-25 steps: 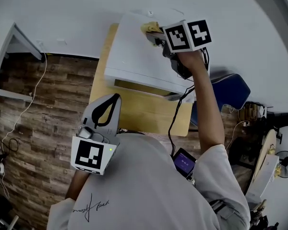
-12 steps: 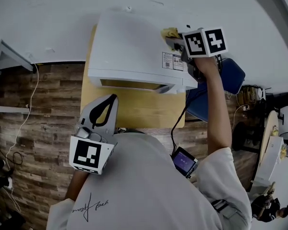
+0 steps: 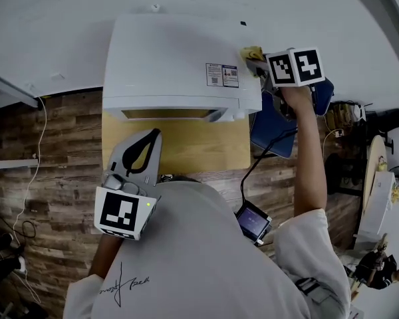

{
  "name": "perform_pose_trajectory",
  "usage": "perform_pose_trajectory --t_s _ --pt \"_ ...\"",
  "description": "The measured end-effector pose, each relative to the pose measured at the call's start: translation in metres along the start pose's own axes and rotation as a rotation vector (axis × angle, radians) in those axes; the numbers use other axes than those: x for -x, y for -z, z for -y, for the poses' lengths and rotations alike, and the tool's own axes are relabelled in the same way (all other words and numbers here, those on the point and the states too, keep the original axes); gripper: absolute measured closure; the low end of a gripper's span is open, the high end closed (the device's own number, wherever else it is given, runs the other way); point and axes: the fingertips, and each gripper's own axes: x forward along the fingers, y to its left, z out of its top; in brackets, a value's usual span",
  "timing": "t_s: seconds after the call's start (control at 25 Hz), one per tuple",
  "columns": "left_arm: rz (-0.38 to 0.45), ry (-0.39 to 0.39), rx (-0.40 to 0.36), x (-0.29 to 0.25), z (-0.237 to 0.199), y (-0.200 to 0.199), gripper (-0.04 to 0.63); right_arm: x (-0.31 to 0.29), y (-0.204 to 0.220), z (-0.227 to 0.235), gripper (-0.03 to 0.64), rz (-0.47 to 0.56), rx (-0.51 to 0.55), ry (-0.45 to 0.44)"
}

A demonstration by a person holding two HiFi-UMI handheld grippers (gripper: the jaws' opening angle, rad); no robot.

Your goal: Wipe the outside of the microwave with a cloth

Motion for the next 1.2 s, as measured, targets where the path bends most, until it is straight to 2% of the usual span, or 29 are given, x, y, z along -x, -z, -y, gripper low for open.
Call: perform_pose_trajectory --t_s 0.28,0.6,0.84,1.2 --pt "-0.021 0.044 -0.004 -0.015 0.016 0.005 0.605 0.009 0.033 0.031 0.497 -0.051 0.002 0.097" --pt "-0.020 0.067 -0.006 -0.027 0.027 0.004 0.604 -0.008 0.055 0.025 0.497 -0.093 0.011 0.098" --pt "-0.034 0.095 0.012 -0.025 0.031 0.008 0.604 -0.011 0.055 0.021 0.497 -0.078 -0.038 0.078" --pt "-0.023 0.079 0.030 -0.029 0.029 0.010 0.604 -0.013 0.054 0.017 0.497 -0.069 -0.030 0.089"
